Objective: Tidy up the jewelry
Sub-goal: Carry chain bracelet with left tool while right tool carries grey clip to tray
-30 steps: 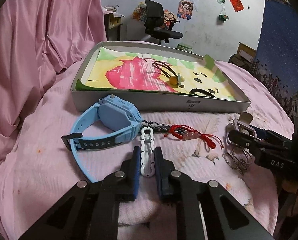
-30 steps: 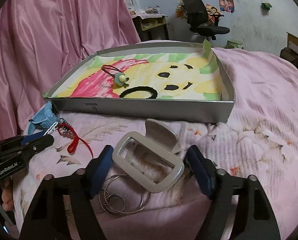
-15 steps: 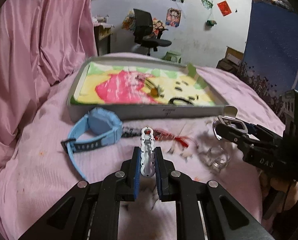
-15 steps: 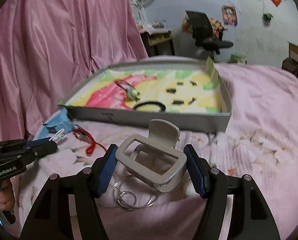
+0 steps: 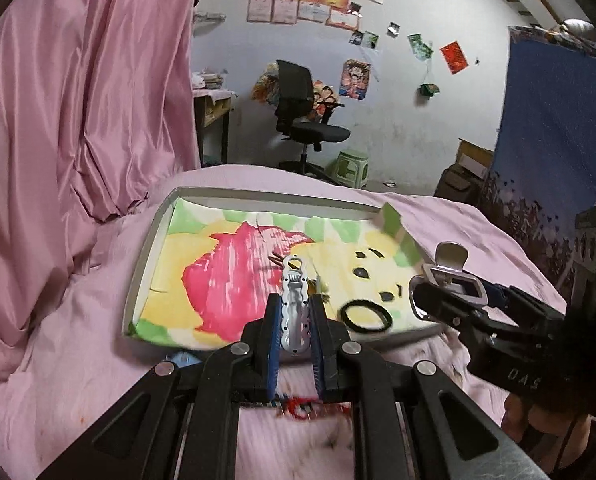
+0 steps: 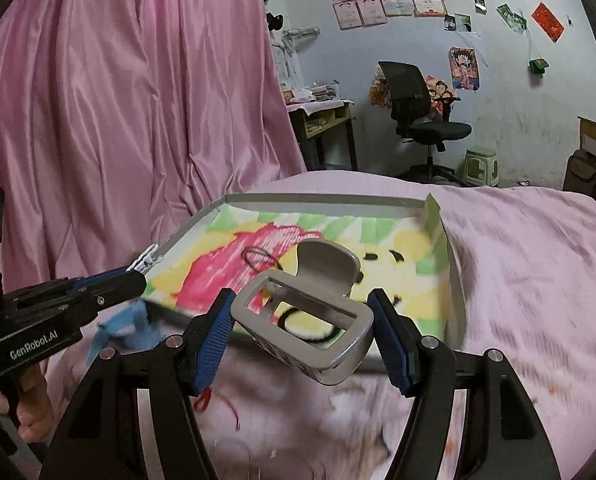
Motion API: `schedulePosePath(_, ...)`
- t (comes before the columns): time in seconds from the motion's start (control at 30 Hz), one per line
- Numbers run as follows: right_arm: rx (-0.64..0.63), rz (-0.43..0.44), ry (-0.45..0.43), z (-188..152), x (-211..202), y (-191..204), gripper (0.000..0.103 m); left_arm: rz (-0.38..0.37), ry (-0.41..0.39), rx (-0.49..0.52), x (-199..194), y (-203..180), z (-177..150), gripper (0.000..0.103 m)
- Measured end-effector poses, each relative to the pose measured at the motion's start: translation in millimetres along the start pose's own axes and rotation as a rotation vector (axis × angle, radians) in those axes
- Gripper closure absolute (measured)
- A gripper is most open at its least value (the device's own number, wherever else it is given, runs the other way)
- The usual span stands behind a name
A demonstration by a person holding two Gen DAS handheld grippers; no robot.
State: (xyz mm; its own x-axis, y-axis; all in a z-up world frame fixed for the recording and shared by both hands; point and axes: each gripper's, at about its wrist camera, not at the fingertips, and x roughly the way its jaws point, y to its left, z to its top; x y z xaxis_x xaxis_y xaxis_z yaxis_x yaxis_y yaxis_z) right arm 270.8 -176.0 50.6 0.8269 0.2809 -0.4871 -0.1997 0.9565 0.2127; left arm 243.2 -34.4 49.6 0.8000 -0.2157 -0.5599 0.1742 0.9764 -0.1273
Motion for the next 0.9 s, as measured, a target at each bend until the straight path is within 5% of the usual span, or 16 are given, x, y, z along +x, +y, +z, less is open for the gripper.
schedulePosePath(0.53, 0.041, -0.061, 0.143, -7.6, 62.4, -5.8, 0.041, 0.045, 0.263, -0.089, 81.6, 29.6, 2.3, 0.090)
schedulePosePath(0.9, 0.055, -0.050, 0.221, -15.1, 77.3, -8.0, 0.040, 0.065, 0.279, -0.051, 84.3, 26.4, 0.1, 0.090)
